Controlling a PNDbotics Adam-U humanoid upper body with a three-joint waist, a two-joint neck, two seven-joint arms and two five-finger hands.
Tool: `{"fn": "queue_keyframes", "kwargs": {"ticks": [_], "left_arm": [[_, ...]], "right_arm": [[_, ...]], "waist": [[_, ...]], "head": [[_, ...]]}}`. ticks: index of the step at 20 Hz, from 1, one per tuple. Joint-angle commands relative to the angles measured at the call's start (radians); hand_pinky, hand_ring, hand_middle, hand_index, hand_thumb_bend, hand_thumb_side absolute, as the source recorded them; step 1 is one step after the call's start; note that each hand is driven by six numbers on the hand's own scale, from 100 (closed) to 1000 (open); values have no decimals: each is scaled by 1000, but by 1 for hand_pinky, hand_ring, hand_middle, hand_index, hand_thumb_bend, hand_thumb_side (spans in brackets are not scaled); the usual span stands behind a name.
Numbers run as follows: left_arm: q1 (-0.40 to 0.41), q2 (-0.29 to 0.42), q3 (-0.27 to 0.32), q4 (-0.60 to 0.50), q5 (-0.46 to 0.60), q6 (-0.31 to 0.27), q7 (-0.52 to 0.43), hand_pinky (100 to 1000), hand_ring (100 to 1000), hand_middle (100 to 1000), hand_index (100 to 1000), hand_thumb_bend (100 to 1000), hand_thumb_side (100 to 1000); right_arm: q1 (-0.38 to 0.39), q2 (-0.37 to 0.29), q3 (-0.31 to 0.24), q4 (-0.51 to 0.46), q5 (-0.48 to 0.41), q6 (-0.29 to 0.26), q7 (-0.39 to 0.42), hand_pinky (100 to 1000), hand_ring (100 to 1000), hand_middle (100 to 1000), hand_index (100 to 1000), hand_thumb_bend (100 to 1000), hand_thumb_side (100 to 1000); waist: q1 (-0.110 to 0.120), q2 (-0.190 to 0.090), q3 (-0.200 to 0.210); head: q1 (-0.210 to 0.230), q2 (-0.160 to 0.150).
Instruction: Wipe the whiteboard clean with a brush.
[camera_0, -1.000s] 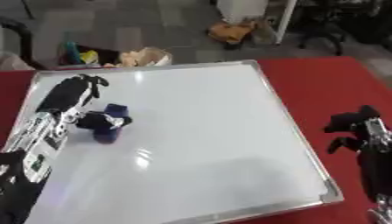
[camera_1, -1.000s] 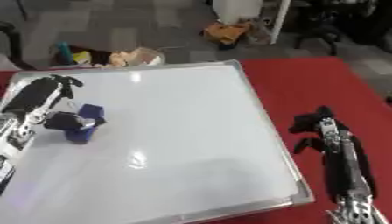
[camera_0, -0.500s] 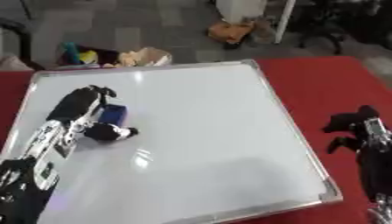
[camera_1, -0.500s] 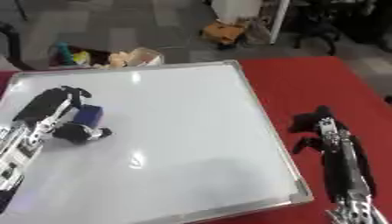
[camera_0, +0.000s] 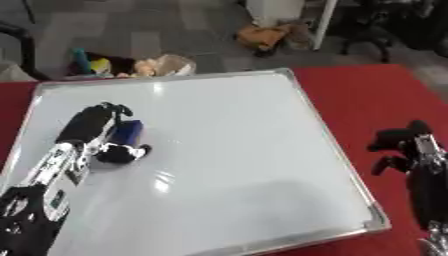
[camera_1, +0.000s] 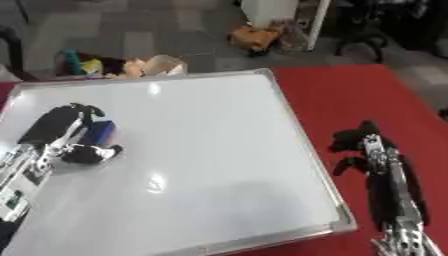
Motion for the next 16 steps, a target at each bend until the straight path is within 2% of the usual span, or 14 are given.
{"fn": "queue_keyframes", "kwargs": {"ticks": [1,7,16], "left_arm": [[1,5,3,7,-1,0,-5,415,659,543,810,733,468],[9,9,3,-29,0,8,-14,414,663,549,812,841,531],[25,25,8,-102,-14,39,-20,428,666,560,818,907,582]], "right_arm": [[-4,-8,-5,-22,2,-1,1,327,584,504,609,100,951],[-4,-9,-6,-22,1,-3,0,327,584,504,609,100,950],[-3,-12,-8,-22,0,-4,0,327,584,504,609,100,949]], "waist": [[-3,-13,0],[-4,-15,1],[-3,-18,3]], "head": [[-2,-2],[-2,-2],[-4,-5]]}}
